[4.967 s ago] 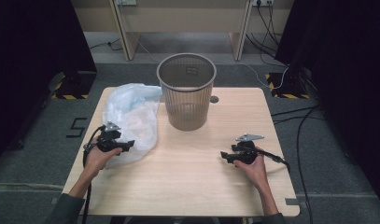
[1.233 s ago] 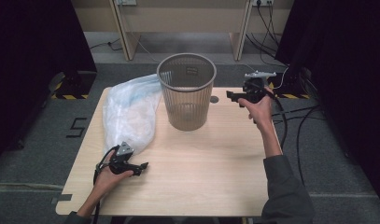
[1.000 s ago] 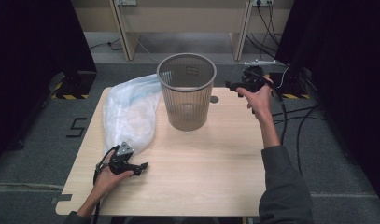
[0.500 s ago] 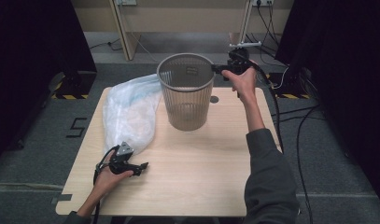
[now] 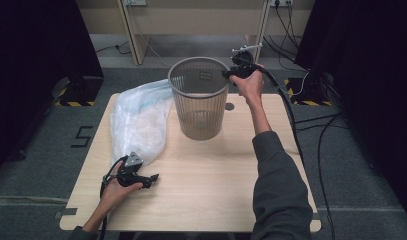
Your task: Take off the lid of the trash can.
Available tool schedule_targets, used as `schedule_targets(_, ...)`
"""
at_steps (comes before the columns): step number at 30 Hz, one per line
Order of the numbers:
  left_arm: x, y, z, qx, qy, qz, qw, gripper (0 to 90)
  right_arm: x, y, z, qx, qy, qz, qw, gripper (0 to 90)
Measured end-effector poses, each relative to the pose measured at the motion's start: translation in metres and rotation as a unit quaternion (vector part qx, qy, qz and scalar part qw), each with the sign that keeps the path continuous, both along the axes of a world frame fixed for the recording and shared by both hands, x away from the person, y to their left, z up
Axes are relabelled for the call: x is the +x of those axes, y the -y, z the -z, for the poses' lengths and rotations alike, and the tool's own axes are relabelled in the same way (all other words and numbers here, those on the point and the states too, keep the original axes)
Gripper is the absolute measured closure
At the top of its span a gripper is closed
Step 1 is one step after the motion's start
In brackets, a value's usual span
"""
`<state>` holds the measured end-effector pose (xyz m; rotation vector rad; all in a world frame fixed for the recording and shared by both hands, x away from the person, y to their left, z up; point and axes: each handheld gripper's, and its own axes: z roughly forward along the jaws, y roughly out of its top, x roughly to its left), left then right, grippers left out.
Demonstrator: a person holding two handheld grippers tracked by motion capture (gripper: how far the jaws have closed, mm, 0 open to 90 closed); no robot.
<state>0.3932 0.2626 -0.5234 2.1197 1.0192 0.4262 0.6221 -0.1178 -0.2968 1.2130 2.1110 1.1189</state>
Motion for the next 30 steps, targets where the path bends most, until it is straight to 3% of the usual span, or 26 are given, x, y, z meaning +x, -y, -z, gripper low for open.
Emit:
schedule_targets(7,0.000,0.000,0.000,0.000,0.000,0.000,1.0000,11.0,0.000,-0.007,0.000,-0.001,0.005,0.005,1.0000,74.3)
schedule_targets(12,0.000,0.000,0.000,0.000,0.000,0.000,1.0000,11.0,-0.001,-0.007,-0.006,0.021,0.018,0.016,0.9995,76.3)
schedule_targets(16,0.000,0.000,0.000,0.000,0.000,0.000,1.0000,11.0,-0.003,-0.004,-0.016,0.016,0.030,0.023,0.9991,77.0)
schedule_targets(25,0.000,0.000,0.000,0.000,0.000,0.000,1.0000,11.0,-0.003,0.006,-0.027,0.074,0.034,0.040,0.9959,79.0)
schedule_targets(30,0.000,0.000,0.000,0.000,0.000,0.000,1.0000,11.0,-0.004,0.010,-0.030,0.083,0.037,0.046,0.9949,79.2)
